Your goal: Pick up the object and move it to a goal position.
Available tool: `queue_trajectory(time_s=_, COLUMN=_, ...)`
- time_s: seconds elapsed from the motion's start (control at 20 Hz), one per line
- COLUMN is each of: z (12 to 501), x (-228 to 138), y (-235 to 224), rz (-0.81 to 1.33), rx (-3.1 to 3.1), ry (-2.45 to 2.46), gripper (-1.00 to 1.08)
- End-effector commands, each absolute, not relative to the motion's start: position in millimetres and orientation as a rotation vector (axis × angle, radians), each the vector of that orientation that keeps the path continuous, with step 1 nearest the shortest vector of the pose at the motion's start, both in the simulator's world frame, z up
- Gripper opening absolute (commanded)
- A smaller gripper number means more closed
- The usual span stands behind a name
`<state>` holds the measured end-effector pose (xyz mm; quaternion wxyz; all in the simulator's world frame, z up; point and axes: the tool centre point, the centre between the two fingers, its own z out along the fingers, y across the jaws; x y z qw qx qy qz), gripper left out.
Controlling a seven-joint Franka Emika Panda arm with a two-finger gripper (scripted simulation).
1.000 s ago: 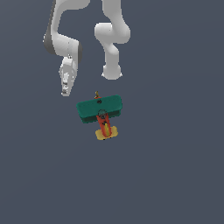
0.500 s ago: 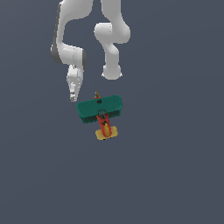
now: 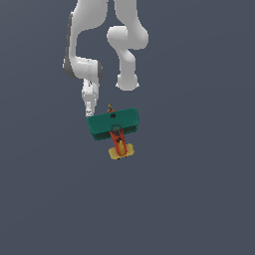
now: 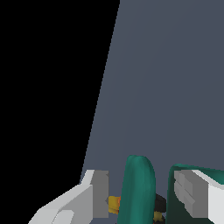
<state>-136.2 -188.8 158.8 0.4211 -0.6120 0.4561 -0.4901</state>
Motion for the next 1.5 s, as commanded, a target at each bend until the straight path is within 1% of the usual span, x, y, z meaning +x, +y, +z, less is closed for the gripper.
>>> queue_trajectory(time_s=0.0, z=152.4, x=-138.0, y=-186.1, rz=-1.216, rx=-1.538, ry=1.155, gripper=0.28)
queue_trajectory(time_s=0.3, z=145.8, x=-139.9, y=-183.0, rz=-1.203, rx=-1.543, ry=1.167, gripper=0.28)
queue_trajectory(time_s=1.0, z=148.1, x=-134.0, y=-174.5, rz=-1.187, rx=-1.538, ry=1.154, gripper=0.28)
queue_trajectory(time_s=1.45, z=144.0, x=-112.8, y=-171.4, rz=-1.185, rx=-1.538, ry=1.154, gripper=0.28)
